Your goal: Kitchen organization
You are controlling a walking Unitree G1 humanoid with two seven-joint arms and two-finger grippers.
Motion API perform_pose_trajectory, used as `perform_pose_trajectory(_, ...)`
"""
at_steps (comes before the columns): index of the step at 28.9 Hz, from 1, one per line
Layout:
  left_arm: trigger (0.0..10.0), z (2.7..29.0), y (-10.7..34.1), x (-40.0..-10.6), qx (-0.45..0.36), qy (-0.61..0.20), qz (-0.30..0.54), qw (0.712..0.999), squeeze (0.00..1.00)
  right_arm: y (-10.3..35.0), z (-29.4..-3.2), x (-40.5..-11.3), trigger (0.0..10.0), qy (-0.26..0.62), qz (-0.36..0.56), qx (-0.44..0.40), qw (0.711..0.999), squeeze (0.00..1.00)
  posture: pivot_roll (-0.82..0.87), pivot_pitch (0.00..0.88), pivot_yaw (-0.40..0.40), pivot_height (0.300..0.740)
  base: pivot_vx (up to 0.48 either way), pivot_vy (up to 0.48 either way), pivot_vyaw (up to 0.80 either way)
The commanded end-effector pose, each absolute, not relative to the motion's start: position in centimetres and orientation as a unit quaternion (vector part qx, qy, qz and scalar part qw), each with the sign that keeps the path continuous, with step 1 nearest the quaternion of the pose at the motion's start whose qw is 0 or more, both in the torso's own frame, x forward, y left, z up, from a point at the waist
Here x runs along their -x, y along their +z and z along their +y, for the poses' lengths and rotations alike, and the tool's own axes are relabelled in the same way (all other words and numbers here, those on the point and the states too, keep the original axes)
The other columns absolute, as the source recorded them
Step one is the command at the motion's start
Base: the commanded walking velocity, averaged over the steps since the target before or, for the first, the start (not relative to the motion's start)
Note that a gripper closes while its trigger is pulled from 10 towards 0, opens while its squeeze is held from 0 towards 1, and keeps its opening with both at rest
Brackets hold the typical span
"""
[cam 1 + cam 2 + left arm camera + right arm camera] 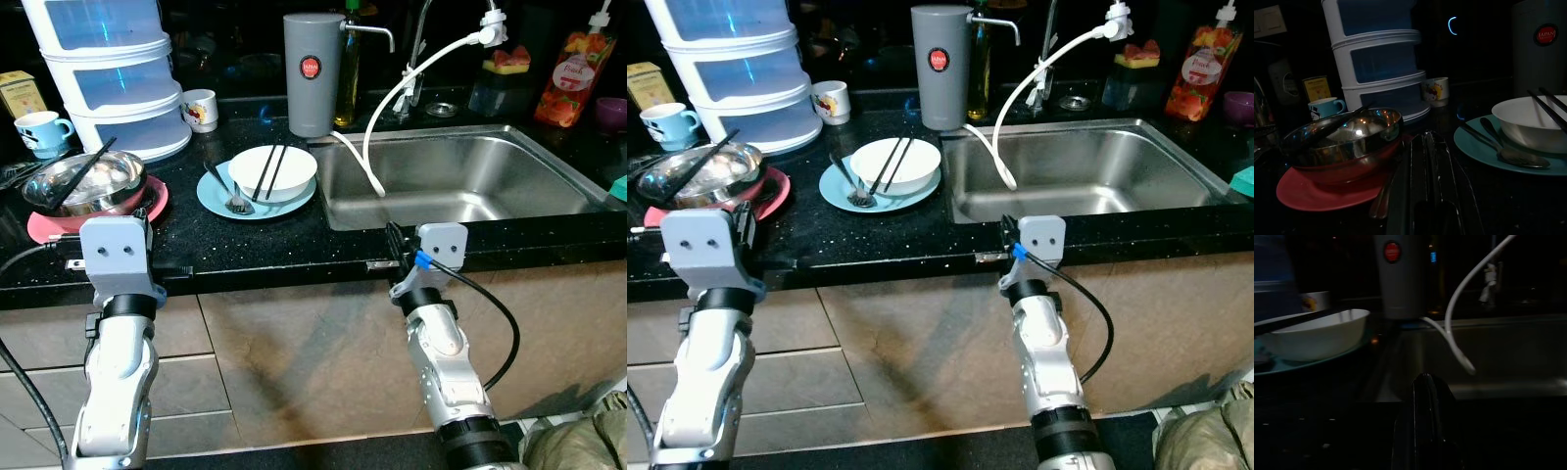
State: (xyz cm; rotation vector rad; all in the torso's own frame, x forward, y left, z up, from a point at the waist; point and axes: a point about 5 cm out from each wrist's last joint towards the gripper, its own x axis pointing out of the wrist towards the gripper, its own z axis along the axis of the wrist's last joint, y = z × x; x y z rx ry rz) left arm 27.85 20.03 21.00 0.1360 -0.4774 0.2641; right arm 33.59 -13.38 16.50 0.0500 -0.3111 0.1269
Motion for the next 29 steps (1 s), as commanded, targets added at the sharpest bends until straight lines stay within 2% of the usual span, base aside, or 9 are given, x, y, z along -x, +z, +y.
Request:
perform_pose_trajectory(1, 10.0, 20.20, 21.22, -27.89, -0.076, 0.131, -0.235, 0.960, 0.00, 17.10, -13.28, -33.62, 10.0, 0.064, -0.168, -0.031, 0.983, 0.00, 0.04, 0.051, 0.004, 0.740, 0.240, 0.000, 0.00)
perform_pose_trajectory(29, 10.0, 20.12, 21.06, -27.90, -0.072, 0.127, -0.236, 0.961, 0.00, 17.53, -13.03, -33.78, 10.0, 0.073, -0.176, -0.028, 0.981, 0.00, 0.04, 0.039, -0.001, 0.740, 0.280, 0.000, 0.00)
